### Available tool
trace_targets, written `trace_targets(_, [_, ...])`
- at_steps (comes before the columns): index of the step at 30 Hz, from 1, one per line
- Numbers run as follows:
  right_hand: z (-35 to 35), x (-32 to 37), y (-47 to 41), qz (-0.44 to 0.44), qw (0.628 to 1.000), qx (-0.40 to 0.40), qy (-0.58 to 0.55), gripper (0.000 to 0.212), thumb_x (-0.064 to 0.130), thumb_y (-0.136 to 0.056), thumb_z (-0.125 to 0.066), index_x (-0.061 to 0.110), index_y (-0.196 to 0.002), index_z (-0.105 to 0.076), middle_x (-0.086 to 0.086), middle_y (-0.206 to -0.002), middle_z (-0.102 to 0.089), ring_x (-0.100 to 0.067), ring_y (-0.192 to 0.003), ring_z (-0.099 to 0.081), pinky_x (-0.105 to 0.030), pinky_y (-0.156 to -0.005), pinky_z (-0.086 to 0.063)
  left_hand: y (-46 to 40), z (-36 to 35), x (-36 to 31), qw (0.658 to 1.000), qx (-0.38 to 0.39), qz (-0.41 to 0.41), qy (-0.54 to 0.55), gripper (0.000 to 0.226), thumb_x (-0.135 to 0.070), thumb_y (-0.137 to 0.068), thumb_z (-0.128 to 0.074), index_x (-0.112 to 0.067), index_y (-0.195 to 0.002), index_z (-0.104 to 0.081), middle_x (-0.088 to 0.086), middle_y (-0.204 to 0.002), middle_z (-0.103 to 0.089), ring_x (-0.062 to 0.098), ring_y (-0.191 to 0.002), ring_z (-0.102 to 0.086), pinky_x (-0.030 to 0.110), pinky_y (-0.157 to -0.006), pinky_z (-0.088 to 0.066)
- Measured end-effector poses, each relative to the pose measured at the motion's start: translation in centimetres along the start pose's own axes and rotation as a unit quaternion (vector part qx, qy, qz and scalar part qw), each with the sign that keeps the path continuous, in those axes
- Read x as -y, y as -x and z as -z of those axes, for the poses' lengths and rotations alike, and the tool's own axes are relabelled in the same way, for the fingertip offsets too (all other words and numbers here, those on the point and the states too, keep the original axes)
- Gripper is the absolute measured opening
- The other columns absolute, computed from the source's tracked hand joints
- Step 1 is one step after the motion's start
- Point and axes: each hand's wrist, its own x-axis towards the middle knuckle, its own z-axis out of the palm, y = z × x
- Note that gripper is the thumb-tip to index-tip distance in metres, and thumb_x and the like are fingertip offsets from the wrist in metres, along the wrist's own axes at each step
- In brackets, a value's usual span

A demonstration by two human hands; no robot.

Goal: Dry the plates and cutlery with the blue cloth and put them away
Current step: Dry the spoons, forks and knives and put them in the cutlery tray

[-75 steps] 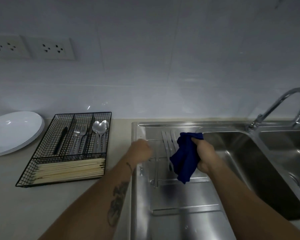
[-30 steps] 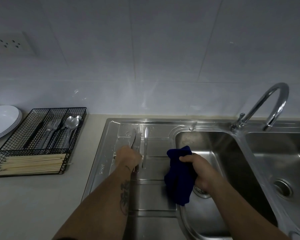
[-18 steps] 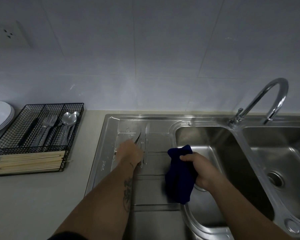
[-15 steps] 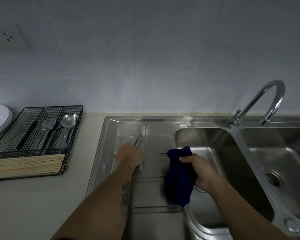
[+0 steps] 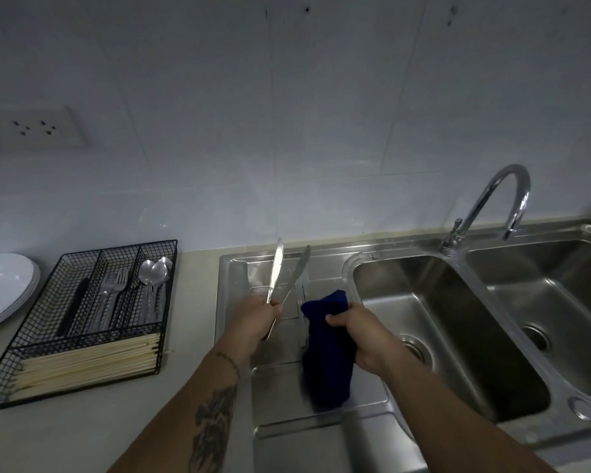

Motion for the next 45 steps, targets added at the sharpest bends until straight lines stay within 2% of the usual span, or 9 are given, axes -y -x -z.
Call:
trace_targets(7, [-4.3,-0.5,1.5,0.054,0.994,0.022,-0.092,0.039,0.006,-0.087,-0.07,0.006,-0.125,-0.06,-0.02,-0.11,-0.074,-0.036,-0.099,-0.072,-0.045,-0.077,-0.06,2.5,1.7,-0.9,0.993,0.101,-0.062,0.013,0.019,0.001,-0.084,-0.068,-0.015,-0.076,-0.074,0.008,-0.083,-0.074,0.023,-0.083,-0.068,0.031,-0.072,-0.053])
trace_targets(12, [-6.7,-0.9,2.7,0.145,0.984,-0.09,-0.058,0.037,0.002,-0.08,-0.074,0.014,-0.113,-0.061,-0.018,-0.106,-0.072,-0.034,-0.096,-0.07,-0.052,-0.087,-0.059,3.9,2.7,-1.6,0.988,0.132,-0.069,-0.028,0.011,-0.004,-0.09,-0.065,-0.012,-0.087,-0.072,0.006,-0.087,-0.073,0.014,-0.078,-0.066,0.019,-0.06,-0.046])
trace_targets(16, [-6.7,-0.4,3.8,0.19,0.971,-0.144,-0.034,0.033,0.0,-0.081,-0.07,0.014,-0.109,-0.061,-0.013,-0.099,-0.07,-0.029,-0.09,-0.068,-0.04,-0.079,-0.057,5.2,2.8,-2.5,0.985,0.17,-0.027,0.027,0.012,-0.008,-0.089,-0.06,-0.006,-0.088,-0.072,0.006,-0.075,-0.065,0.014,-0.064,-0.055,0.022,-0.054,-0.039])
trace_targets(19, [-6.0,0.0,4.6,0.199,0.967,-0.158,0.01,0.035,0.004,-0.081,-0.074,0.019,-0.109,-0.061,-0.01,-0.099,-0.07,-0.029,-0.09,-0.069,-0.046,-0.082,-0.059,5.9,2.4,-3.1,0.983,0.17,-0.019,0.063,0.021,-0.007,-0.087,-0.055,-0.002,-0.093,-0.074,0.005,-0.074,-0.062,0.015,-0.068,-0.049,0.025,-0.059,-0.035])
trace_targets(23, [-5.1,0.3,5.6,0.207,0.967,-0.138,0.046,0.037,0.001,-0.081,-0.075,0.015,-0.112,-0.061,-0.01,-0.099,-0.071,-0.028,-0.087,-0.07,-0.036,-0.071,-0.057,5.8,2.3,-3.2,0.979,0.159,-0.115,-0.05,0.03,-0.003,-0.094,-0.047,-0.017,-0.088,-0.074,0.006,-0.071,-0.058,0.018,-0.064,-0.053,0.028,-0.059,-0.043])
trace_targets(31, [-4.5,1.0,6.6,0.215,0.97,-0.116,0.017,0.034,0.002,-0.083,-0.075,0.011,-0.111,-0.059,-0.011,-0.096,-0.07,-0.024,-0.078,-0.069,-0.027,-0.057,-0.054,6.2,1.5,-3.2,0.973,0.111,-0.185,-0.078,0.012,-0.003,-0.082,-0.075,-0.013,-0.082,-0.069,0.006,-0.082,-0.072,0.021,-0.081,-0.07,0.038,-0.083,-0.06])
trace_targets(36, [-4.6,0.8,6.2,0.227,0.966,-0.12,0.018,0.033,-0.001,-0.083,-0.072,0.015,-0.109,-0.059,-0.011,-0.098,-0.07,-0.026,-0.082,-0.07,-0.029,-0.061,-0.055,6.6,1.4,-3.0,0.974,0.135,-0.163,-0.078,0.007,-0.008,-0.09,-0.069,-0.015,-0.091,-0.067,0.006,-0.089,-0.072,0.02,-0.082,-0.07,0.03,-0.072,-0.058])
trace_targets(40, [-4.5,1.1,5.9,0.233,0.963,-0.132,-0.015,0.031,-0.003,-0.082,-0.07,0.015,-0.105,-0.059,-0.011,-0.094,-0.071,-0.028,-0.08,-0.07,-0.033,-0.061,-0.057,6.9,0.9,-2.5,0.967,0.165,-0.166,-0.103,0.006,-0.014,-0.098,-0.057,-0.015,-0.098,-0.063,0.009,-0.093,-0.07,0.022,-0.082,-0.068,0.035,-0.074,-0.057])
trace_targets(45, [-4.2,1.5,5.7,0.21,0.971,-0.105,-0.047,0.031,0.0,-0.083,-0.071,0.013,-0.11,-0.06,-0.016,-0.104,-0.071,-0.033,-0.093,-0.07,-0.045,-0.081,-0.06,7.7,0.3,-2.7,0.964,0.159,-0.184,-0.107,0.008,-0.014,-0.101,-0.048,-0.015,-0.096,-0.054,0.008,-0.086,-0.064,0.017,-0.072,-0.059,0.028,-0.061,-0.046])
